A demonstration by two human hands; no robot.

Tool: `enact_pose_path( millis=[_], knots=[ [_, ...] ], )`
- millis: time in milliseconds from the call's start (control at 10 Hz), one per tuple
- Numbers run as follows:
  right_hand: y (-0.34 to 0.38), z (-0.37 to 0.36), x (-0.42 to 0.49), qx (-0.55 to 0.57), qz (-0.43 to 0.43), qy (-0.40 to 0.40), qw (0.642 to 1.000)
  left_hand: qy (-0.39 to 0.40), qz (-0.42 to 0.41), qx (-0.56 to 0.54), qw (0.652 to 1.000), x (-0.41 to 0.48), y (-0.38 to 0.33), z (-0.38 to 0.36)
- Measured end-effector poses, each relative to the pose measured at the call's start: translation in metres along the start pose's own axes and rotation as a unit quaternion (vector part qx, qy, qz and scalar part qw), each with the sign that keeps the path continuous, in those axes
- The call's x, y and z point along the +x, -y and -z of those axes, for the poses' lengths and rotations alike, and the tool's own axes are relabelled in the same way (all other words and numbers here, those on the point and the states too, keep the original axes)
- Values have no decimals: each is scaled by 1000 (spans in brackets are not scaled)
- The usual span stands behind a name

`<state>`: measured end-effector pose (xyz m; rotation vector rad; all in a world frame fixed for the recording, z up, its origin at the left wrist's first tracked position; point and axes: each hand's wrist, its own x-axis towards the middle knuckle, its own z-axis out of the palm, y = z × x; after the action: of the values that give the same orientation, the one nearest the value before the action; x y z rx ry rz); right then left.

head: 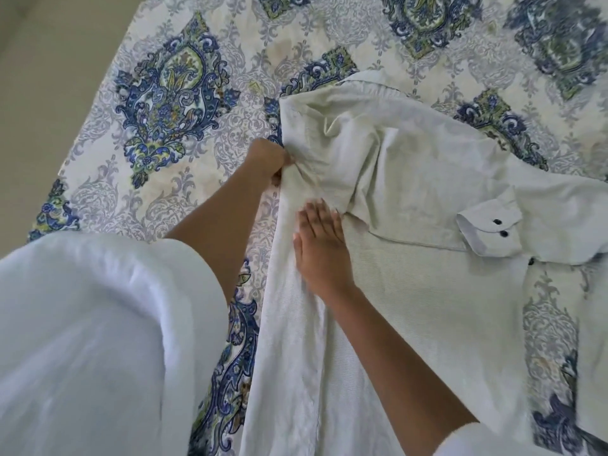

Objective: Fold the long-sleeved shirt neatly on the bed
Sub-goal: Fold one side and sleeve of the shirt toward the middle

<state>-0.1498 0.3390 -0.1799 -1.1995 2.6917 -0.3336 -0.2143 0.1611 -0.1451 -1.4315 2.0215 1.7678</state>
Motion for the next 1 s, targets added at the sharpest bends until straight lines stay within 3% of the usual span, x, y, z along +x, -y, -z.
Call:
enact_pose_path(
  millis=[100,200,300,400,500,600,700,900,1000],
  knots=[
    [-13,-13,-2,14,-27,-13,999,-41,13,0,999,10,0,-2],
    [-12,-13,-3,20,-17,-8,1000,-98,-39,58,993,6,2,-5],
    [-7,7,-4,99,-22,-25,995,-203,-127,28,971,-37,11,-14],
    [-1,24,-4,205,-37,-54,977,-201,-179,43,962,-113,63,-33],
    [4,18,-10,160,-4,-36,987,-132,-208,241,939,-184,149,-50],
    [-4,-6,-23,14,17,-8,1000,-119,-250,414,867,-204,210,-50],
    [-2,-11,-32,-40,-39,-39,998,-134,-229,458,848,-212,216,-43],
    [31,-28,-119,-84,-23,-4,996,-116,-203,472,850,-281,265,-42],
    [31,-22,-146,-102,-76,-9,992,-104,-205,485,844,-315,294,-27]
  ],
)
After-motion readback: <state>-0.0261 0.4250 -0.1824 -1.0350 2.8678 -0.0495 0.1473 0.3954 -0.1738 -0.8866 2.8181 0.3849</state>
